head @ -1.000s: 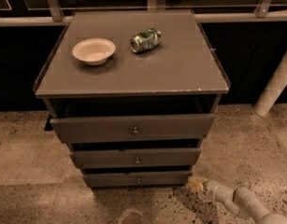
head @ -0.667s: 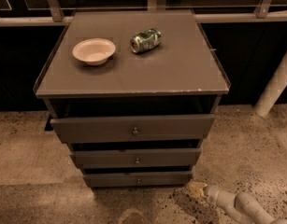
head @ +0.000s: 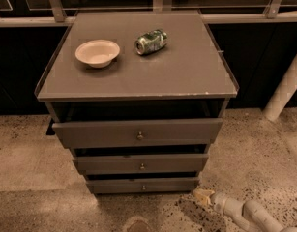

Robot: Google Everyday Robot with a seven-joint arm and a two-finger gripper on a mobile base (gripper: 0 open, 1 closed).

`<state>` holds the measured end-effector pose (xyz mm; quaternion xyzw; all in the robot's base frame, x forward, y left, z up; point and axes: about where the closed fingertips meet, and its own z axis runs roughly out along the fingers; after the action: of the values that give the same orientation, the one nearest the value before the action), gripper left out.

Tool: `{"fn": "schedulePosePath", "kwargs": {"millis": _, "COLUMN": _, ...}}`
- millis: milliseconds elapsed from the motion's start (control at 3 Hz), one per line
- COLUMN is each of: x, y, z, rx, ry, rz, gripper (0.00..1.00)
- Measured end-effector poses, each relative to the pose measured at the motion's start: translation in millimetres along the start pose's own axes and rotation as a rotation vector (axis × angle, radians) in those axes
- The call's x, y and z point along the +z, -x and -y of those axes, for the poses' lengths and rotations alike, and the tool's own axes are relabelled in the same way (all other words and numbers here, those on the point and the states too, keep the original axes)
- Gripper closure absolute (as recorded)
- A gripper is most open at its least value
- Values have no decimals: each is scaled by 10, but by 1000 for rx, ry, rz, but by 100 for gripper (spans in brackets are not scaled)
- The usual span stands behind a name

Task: Close bottom drawer

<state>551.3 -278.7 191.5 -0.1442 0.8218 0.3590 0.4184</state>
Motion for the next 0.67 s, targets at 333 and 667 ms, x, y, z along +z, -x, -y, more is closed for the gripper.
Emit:
{"fn": "schedulePosePath", "kwargs": {"millis": 333, "x": 0, "y": 0, "z": 0, "rx": 0, "ry": 0, "rz": 0, "gripper": 12}}
{"fn": "schedulePosePath", "kwargs": {"millis": 667, "x": 1, "y": 0, "z": 0, "rx": 0, "ry": 0, "rz": 0, "gripper": 0}}
